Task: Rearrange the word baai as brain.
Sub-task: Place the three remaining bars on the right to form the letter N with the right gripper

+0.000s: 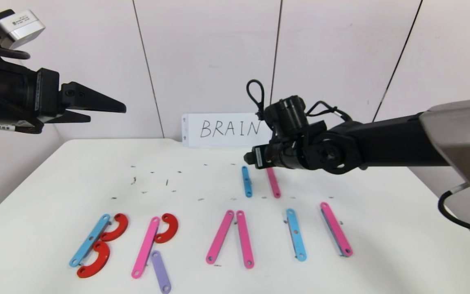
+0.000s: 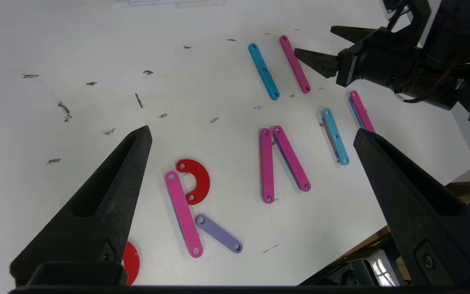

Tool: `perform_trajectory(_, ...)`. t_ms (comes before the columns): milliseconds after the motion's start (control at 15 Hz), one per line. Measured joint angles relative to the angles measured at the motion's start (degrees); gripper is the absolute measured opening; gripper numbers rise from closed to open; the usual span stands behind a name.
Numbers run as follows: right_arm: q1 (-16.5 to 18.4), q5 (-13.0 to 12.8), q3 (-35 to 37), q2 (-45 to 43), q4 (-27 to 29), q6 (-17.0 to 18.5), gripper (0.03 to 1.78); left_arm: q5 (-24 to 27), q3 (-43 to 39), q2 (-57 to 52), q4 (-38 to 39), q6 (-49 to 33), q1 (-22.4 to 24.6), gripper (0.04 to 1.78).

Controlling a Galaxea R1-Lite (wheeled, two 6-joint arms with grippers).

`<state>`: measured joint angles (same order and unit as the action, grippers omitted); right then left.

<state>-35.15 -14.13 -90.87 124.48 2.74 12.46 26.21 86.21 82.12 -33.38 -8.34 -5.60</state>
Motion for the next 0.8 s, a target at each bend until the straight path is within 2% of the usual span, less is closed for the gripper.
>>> perform_trajectory(800,-1.45,0.0,-4.91,11.28,-0.62,0.62,1.72,0.0,-0.09,-0.01,0.0,0.05,-0.02,1.73)
